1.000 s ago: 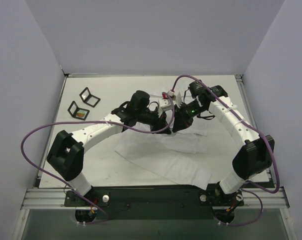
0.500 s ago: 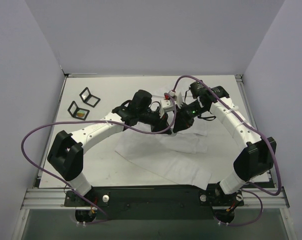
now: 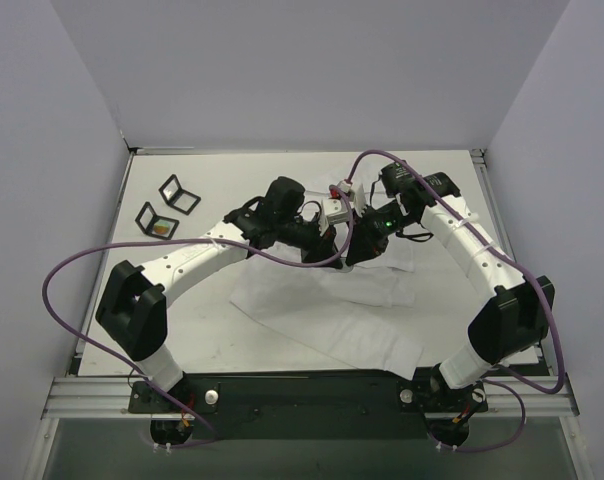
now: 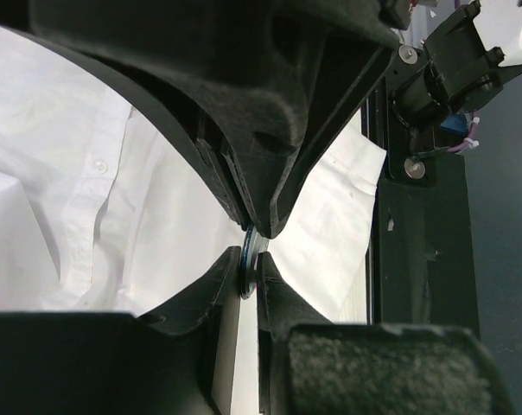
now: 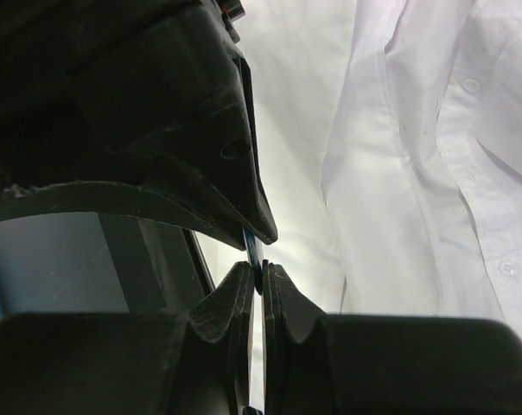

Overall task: Remove the brooch from the garment
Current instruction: Close the brooch.

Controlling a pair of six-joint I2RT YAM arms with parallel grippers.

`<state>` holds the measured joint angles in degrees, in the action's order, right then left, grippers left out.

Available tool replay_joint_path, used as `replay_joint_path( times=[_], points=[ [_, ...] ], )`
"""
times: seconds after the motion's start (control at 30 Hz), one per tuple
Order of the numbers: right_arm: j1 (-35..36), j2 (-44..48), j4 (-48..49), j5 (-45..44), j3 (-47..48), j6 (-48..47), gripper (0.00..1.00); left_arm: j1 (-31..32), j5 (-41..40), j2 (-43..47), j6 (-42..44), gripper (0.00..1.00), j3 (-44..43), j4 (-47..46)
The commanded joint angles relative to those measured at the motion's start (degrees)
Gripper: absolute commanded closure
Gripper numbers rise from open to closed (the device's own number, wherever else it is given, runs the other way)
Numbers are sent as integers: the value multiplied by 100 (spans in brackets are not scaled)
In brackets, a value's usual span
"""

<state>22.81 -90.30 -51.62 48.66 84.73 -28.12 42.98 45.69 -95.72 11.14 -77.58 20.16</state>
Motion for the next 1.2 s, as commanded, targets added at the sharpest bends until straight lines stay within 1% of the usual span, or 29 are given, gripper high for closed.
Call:
replay_joint_path(
  times=[0.0, 0.1, 0.23, 0.33, 0.4, 0.53, 0.6, 0.63, 0.67, 0.73, 0.77, 0.8, 0.87, 0.97, 1.03, 1.1, 1.13, 1.17],
  points=[
    [48, 13, 556, -287, 44, 272, 100, 668, 625, -183, 855, 83, -117, 954],
    [48, 21, 556, -287, 44, 281, 100, 703, 652, -201, 925, 76, -161, 1016],
    [48, 21, 573, -296, 44, 289, 100, 738, 634, -236, 978, 75, -196, 1104],
    [48, 13, 565, -296, 61, 298, 100, 773, 625, -263, 1005, 72, -222, 1165],
    [48, 4, 565, -287, 61, 298, 100, 791, 582, -289, 1013, 72, -240, 1174],
    [48, -5, 574, -279, 61, 307, 100, 808, 441, -315, 917, 76, -240, 1087],
    [48, 4, 574, -279, 70, 298, 100, 791, 484, -263, 803, 77, -214, 955],
    [48, 13, 565, -279, 53, 290, 100, 721, 632, -237, 715, 76, -109, 833],
    [48, 21, 574, -279, 44, 289, 100, 651, 747, -193, 584, 71, -38, 518],
    [48, 39, 565, -252, 26, 272, 100, 502, 1063, -140, 285, 62, 41, 305],
    [40, 39, 565, -243, 17, 263, 100, 466, 1169, -140, 153, 55, 76, 165],
    [48, 48, 565, -226, 9, 254, 100, 422, 1231, -122, 82, 51, 94, 85],
    [40, 57, 556, -147, -9, 228, 100, 378, 1276, -105, -67, 47, 164, -152],
    [40, 127, 539, -59, -35, 202, 100, 369, 1171, -131, -217, 38, 191, -284],
    [31, 214, 530, 37, -62, 158, 100, 334, 1118, -140, -287, 30, 208, -424],
    [13, 311, 486, 327, -97, 96, 100, 167, 1152, -96, -471, 23, 313, -600],
    [4, 346, 451, 424, -88, 79, 100, 71, 1196, -70, -559, 23, 366, -819],
    [-4, 390, 424, 546, -71, 70, 100, -121, 1405, -17, -734, 23, 401, -943]
  ],
)
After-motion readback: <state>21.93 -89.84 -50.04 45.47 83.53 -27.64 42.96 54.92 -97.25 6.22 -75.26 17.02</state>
